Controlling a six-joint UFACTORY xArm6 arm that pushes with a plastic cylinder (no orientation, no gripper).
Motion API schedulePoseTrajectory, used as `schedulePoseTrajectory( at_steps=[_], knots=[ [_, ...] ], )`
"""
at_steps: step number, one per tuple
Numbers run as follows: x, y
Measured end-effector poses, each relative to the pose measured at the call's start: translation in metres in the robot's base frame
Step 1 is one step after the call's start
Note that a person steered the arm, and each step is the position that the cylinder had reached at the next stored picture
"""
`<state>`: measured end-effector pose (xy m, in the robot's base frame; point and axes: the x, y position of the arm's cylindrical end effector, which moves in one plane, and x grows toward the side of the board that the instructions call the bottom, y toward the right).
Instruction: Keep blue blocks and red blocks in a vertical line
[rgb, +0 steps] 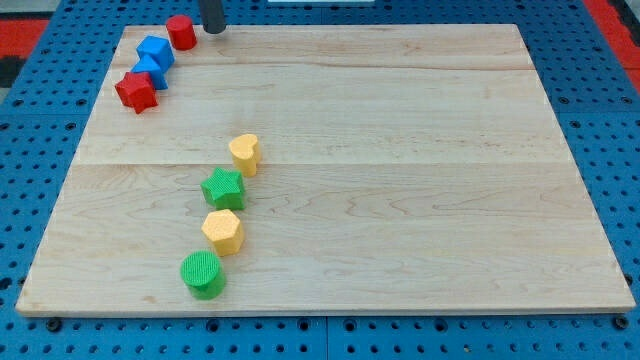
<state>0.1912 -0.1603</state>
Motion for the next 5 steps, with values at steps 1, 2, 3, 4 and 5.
schedulePoseTrajectory(
  at_steps=[1,2,3,4,5],
  knots=[
    [0.011,-0.038],
    [0.018,-0.043],
    [0.046,-0.001],
    [0.078,0.002],
    [0.093,-0.021]
  ],
)
